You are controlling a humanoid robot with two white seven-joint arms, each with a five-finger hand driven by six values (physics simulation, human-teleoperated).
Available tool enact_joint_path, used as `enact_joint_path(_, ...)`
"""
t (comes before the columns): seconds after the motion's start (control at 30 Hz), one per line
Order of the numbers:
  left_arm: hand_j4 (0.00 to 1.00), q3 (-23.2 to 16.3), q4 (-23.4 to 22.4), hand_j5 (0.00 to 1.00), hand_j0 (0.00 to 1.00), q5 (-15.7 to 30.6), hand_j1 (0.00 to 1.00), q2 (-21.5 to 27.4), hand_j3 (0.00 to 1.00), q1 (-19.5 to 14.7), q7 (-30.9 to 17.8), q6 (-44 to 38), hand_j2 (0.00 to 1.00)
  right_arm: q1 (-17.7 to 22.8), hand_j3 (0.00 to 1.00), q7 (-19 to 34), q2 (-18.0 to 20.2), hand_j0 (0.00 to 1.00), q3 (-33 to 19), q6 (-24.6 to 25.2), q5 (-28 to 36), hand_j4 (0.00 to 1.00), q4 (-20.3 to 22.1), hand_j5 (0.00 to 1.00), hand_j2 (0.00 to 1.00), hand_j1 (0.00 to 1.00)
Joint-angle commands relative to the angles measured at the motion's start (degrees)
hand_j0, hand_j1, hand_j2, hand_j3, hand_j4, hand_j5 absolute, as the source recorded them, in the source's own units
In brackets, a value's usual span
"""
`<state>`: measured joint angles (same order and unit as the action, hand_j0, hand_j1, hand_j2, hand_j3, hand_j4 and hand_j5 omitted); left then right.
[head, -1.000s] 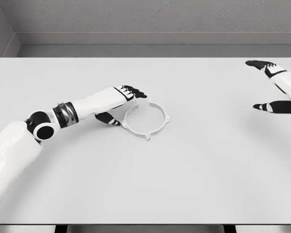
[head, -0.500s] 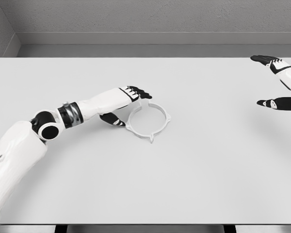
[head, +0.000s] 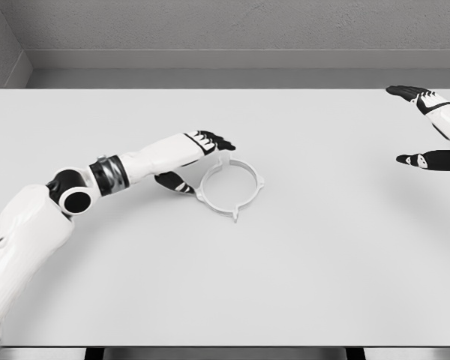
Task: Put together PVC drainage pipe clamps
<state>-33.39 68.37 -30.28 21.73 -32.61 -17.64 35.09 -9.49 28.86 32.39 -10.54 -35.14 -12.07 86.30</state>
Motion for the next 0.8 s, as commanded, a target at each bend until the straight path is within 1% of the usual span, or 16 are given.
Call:
enact_joint_path(0.0,1.0,0.26,0.01,1.0,1.0,0.84,1.0,1.04,1.0,0.0,0.14,-0.09,1.0,0.0,1.0,-0.03,0.04,1.0,0.08,0.14,0.47,1.0,0.01,1.0,1.0,1.0)
enact_joint_path(0.1,1.0,0.17,0.44,1.0,1.0,1.1,1.0,1.91,1.0,0.26,0.14,-0.09,1.0,-0.09,1.0,-0.03,0.04,1.0,0.08,0.14,0.47,1.0,0.1,1.0,1.0,1.0)
enact_joint_path(0.23,1.0,-0.18,1.15,1.0,1.0,1.28,1.0,1.91,1.0,0.44,0.14,-0.09,1.0,0.0,1.0,-0.03,0.04,1.0,0.08,0.14,0.47,1.0,0.1,1.0,1.0,1.0)
enact_joint_path(0.4,1.0,-0.18,5.02,1.0,1.0,1.19,1.0,2.0,1.0,1.67,0.14,-0.09,1.0,0.0,1.0,-0.03,0.04,1.0,0.08,0.14,0.47,1.0,0.1,1.0,1.0,1.0)
enact_joint_path(0.77,1.0,-0.18,5.54,1.0,1.0,0.92,1.0,1.48,1.0,2.55,-0.03,-0.09,1.0,0.0,1.0,-0.03,0.04,1.0,0.08,0.14,0.47,1.0,0.01,1.0,1.0,1.0)
